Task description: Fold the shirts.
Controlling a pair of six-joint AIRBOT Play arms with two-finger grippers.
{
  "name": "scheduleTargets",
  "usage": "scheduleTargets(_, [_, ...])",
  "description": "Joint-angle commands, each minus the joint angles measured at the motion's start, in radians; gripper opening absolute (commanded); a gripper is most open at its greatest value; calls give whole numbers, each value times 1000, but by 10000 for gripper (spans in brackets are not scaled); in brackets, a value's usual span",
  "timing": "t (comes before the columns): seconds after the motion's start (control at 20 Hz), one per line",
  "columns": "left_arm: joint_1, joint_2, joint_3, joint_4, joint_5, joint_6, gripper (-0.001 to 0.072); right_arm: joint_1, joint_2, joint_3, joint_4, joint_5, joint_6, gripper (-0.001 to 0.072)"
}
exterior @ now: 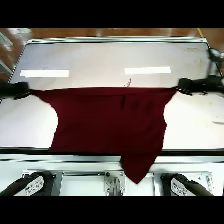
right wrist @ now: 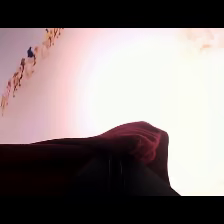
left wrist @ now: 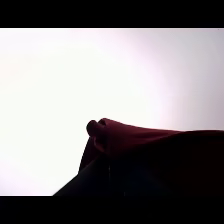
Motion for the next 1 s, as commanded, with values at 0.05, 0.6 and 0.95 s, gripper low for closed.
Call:
scheduleTargets(0.05, [-6,-322,87,-217,262,85,34,159,-250,-18,44,-544,-11,63])
scheduleTargets(0.6, [-43,-572,156,-251,487,112,35,208,-423,-18,48,-742,47,64])
scheduleTargets(0.95, [20,-576,187,-102,-111,259,34,174,-330,-18,-118,58,99,63])
